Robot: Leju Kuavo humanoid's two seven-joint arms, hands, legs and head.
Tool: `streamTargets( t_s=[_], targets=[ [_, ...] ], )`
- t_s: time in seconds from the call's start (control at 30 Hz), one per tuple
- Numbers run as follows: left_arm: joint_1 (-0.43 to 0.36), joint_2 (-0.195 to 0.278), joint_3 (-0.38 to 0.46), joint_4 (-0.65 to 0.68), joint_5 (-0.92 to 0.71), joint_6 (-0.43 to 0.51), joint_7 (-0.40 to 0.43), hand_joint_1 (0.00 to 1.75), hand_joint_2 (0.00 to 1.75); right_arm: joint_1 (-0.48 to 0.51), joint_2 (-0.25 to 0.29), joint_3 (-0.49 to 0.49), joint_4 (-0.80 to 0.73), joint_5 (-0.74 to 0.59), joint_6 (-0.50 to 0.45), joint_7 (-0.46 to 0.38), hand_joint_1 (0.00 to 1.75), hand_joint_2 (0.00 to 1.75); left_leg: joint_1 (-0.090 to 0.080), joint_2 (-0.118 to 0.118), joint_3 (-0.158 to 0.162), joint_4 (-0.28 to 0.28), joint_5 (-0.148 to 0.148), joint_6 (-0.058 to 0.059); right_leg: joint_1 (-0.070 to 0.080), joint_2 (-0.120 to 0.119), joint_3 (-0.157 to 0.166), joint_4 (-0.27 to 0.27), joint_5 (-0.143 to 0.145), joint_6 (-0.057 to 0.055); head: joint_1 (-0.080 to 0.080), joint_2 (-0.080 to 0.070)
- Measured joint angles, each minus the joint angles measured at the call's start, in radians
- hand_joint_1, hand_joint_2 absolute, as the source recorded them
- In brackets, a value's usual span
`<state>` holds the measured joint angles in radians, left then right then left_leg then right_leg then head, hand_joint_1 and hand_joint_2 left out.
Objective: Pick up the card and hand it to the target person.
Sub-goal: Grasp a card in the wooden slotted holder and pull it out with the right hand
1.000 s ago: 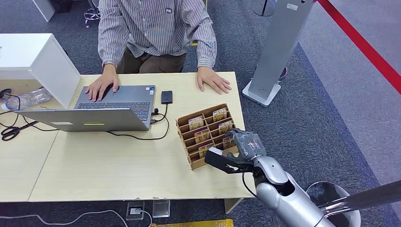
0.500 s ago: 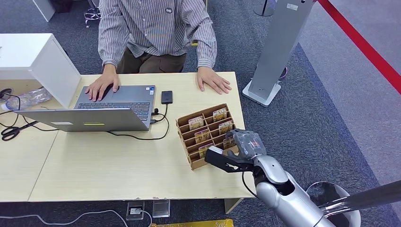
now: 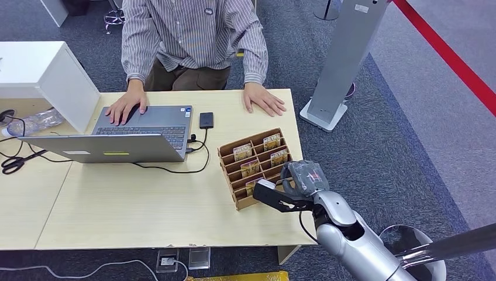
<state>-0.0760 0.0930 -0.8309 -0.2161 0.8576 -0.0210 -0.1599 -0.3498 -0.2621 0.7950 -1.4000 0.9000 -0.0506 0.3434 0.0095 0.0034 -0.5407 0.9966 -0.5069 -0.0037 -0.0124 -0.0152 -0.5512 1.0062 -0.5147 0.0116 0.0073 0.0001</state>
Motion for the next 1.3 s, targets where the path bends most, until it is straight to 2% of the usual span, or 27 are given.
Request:
streamTargets(
  t_s=[0.87,1.07,1.3],
  targets=[
    [0.000,0.000,-0.016,0.000,0.017,0.020,-0.041,0.00,0.00,-0.016,0.000,-0.001,0.014,-0.033,-0.012,-0.013,1.36,1.75,0.000,0.000,0.000,0.000,0.000,0.000,0.000,0.000,0.000,0.000,0.000,0.000,0.000,0.000],
    [0.000,0.000,-0.019,0.000,0.033,0.021,-0.030,0.00,0.00,-0.044,-0.027,-0.022,-0.072,-0.108,0.088,0.061,1.36,1.75,0.000,0.000,0.000,0.000,0.000,0.000,0.000,0.000,0.000,0.000,0.000,0.000,0.000,0.000],
    [0.000,0.003,-0.022,0.000,0.052,0.021,-0.024,0.00,0.00,-0.100,-0.082,-0.041,-0.262,-0.250,0.187,0.126,1.36,1.75,0.000,0.000,0.000,0.000,0.000,0.000,0.000,0.000,0.000,0.000,0.000,0.000,0.000,0.000]
  ],
)
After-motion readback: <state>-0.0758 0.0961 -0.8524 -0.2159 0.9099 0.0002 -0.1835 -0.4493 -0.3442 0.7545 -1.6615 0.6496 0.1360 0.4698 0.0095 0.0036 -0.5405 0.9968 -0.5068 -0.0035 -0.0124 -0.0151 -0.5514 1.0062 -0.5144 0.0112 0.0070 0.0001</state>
